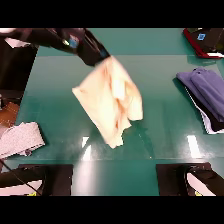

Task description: Fold the shirts.

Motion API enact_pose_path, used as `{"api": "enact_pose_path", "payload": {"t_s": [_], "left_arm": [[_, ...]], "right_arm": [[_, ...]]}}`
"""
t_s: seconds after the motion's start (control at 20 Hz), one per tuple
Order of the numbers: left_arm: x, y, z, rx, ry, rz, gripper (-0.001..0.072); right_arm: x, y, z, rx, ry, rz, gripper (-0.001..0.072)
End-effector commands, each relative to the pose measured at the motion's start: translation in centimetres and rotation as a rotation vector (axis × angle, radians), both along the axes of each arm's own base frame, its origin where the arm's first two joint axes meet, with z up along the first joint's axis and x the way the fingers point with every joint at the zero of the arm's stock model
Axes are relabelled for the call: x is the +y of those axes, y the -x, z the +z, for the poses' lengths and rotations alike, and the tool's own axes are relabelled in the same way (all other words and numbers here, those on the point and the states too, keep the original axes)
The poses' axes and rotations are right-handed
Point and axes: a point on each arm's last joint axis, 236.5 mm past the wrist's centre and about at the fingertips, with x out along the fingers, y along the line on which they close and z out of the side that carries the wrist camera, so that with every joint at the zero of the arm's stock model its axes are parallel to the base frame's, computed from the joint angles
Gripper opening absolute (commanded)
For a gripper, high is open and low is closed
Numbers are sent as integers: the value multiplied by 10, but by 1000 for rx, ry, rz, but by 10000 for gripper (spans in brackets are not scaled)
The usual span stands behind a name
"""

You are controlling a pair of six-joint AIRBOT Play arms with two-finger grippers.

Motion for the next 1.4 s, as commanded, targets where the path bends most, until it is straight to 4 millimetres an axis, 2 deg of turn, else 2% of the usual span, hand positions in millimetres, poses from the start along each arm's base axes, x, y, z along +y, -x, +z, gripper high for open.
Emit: {"api": "enact_pose_path", "payload": {"t_s": [0.0,0.1,0.2,0.3,0.35,0.4,0.5,0.65,0.8,0.85,0.95,1.15,1.25,1.3,1.35], "left_arm": [[32,-23,-56,77,-156,109,559],[64,-29,-61,153,-159,197,558],[98,-25,-84,309,-176,295,558],[121,-8,-131,492,-223,339,559],[123,6,-159,586,-239,340,559],[121,22,-185,673,-250,329,559],[98,50,-223,807,-200,292,558],[68,80,-259,855,-207,255,558],[43,88,-267,776,-246,209,559],[42,87,-271,743,-280,215,559],[47,85,-280,685,-352,236,559],[22,89,-277,630,-331,194,559],[17,85,-276,606,-319,196,545],[20,85,-277,602,-333,201,324],[25,83,-279,589,-356,202,58]], "right_arm": [[-1,1,-2,8,7,1,17],[-1,1,-2,7,9,-1,17],[-1,1,-2,7,10,-1,17],[-1,1,-2,8,10,-1,17],[-1,1,-2,8,10,-1,17],[-1,1,-3,8,10,-1,17],[-1,-2,-6,18,10,0,17],[2,-5,-26,89,21,22,17],[6,-7,-49,169,37,47,17],[7,-8,-53,182,37,51,17],[8,-9,-54,185,34,55,17],[18,-9,-51,167,34,73,17],[24,-8,-50,159,38,86,17],[24,-7,-49,158,38,87,17],[24,-7,-50,159,38,87,17]]}}
